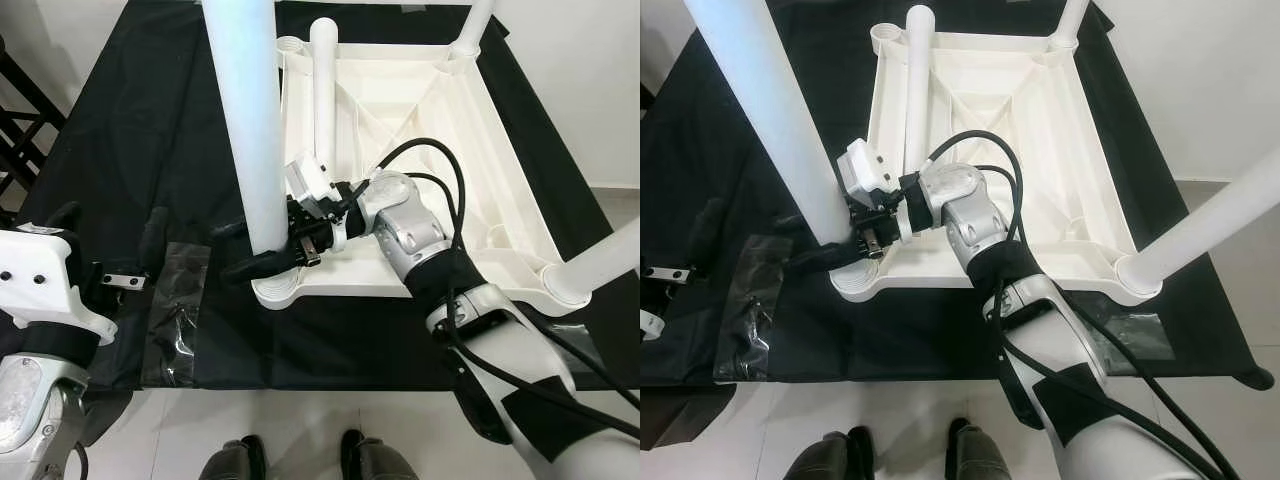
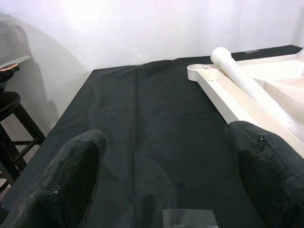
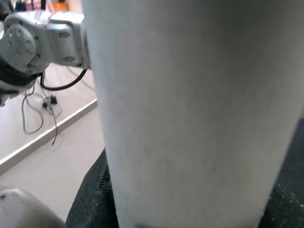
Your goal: Building children table
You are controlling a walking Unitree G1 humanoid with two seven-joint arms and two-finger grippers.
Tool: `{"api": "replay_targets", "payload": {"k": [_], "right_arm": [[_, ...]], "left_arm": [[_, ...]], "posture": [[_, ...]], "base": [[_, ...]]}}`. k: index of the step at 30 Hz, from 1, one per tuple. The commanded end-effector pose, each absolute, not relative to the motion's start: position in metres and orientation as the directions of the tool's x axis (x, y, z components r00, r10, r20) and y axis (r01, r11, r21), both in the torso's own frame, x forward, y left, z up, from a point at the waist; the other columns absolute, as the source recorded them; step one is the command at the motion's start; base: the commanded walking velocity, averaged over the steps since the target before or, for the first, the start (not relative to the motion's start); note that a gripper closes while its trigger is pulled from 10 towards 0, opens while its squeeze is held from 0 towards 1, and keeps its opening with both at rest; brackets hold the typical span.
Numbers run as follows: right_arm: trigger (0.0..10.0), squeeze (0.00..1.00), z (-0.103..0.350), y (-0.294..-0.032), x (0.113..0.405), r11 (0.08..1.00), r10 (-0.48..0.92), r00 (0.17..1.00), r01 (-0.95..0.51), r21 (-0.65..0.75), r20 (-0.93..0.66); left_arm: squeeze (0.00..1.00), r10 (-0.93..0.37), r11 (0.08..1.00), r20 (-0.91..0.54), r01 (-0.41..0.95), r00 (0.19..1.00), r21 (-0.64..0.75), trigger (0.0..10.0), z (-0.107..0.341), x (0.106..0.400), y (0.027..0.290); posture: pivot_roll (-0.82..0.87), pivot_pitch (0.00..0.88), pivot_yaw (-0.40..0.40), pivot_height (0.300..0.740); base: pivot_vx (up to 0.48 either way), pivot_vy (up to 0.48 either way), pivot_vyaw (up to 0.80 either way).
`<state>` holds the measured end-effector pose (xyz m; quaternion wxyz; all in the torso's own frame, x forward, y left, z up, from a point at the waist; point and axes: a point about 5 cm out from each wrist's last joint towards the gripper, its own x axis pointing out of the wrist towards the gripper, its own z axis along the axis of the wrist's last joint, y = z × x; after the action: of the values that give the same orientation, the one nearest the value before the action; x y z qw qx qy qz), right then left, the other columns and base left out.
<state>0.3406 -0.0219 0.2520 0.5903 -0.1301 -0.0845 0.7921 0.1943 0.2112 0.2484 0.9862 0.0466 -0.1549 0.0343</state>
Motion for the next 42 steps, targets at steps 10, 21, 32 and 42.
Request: {"api": "replay_targets", "payload": {"k": [10,21,32,42], "right_arm": [[10.0,0.00,0.135,-0.009,0.282,0.527,0.834,0.496,-0.845,0.085,-0.240],[10.0,0.00,0.142,0.008,0.292,0.544,0.832,0.532,-0.837,0.053,-0.156],[10.0,0.00,0.144,0.011,0.279,0.655,0.746,0.638,-0.755,0.035,-0.190],[10.0,0.00,0.147,0.018,0.282,0.654,0.749,0.641,-0.755,0.035,-0.165]], "left_arm": [[0.00,0.061,0.992,0.312,-0.093,0.948,0.090,10.0,0.252,0.190,0.214],[0.00,-0.005,0.992,0.353,-0.041,0.936,0.123,10.0,0.265,0.204,0.219],[1.00,-0.317,0.947,0.430,0.260,0.845,0.186,10.0,0.319,0.226,0.216],[1.00,-0.635,0.769,0.406,0.589,0.657,0.249,10.0,0.360,0.245,0.190]], "posture": [[0.09,0.341,-0.075,0.740],[0.10,0.282,-0.059,0.740],[0.11,0.241,-0.047,0.740],[0.11,0.216,-0.035,0.740]], "base": [[0.000,0.000,0.00],[0.000,0.000,0.00],[0.000,0.000,0.00],[0.000,0.000,0.00]]}}
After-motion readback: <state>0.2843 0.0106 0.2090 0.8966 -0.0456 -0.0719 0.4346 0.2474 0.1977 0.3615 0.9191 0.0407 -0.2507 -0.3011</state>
